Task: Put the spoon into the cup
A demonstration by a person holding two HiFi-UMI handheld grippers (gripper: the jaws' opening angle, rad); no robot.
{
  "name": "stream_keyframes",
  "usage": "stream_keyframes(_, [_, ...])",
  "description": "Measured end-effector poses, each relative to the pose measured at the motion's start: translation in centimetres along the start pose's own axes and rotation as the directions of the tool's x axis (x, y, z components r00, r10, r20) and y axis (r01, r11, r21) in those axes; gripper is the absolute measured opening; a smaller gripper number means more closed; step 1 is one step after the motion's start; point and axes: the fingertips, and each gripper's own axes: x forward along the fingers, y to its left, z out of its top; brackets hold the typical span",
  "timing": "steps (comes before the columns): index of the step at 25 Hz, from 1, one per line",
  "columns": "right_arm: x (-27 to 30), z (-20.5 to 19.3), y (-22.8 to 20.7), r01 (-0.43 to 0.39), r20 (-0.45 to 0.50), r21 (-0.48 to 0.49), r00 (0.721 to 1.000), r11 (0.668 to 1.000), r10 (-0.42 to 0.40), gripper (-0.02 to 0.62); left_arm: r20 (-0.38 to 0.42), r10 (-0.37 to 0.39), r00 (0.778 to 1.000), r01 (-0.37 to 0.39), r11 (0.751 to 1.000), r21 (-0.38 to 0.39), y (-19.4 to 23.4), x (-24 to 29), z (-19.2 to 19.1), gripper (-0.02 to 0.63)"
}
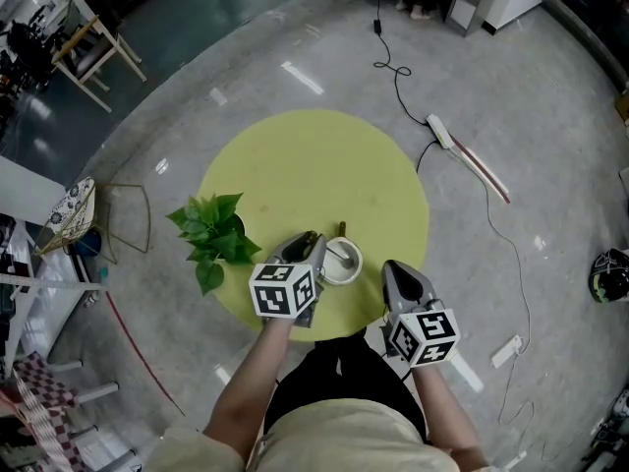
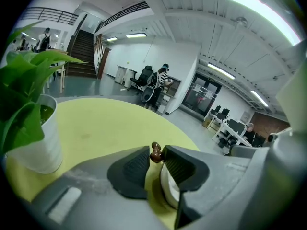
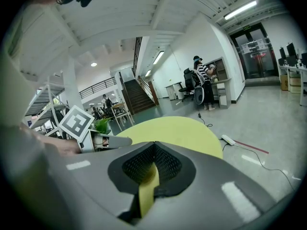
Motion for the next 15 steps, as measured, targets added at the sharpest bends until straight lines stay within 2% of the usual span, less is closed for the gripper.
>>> stream_keyframes(2, [-0.1,0.0,0.0,0.001,0.002,0.0,1.0,1.0,-0.001,0.0,0.0,0.005,1.0,-0.005,1.0,0.002,0.1,-0.1,0.0,0.106])
stream_keyframes(6, [-0.2,0.1,0.2,-0.001,0.006,-0.002,1.0,1.0,0.001,0.0,0.007,0.012,1.0,-0.012,1.0,-0.005,0.2,-0.3,0.1,0.164])
stream_keyframes(15, [-0.9,-0.2,1.1,-0.002,0.014,-0.01,1.0,1.0,0.002,0.0,0.01,0.005,1.0,-0.006,1.0,0.012,-0.2,-1.9,-0.7,0.17])
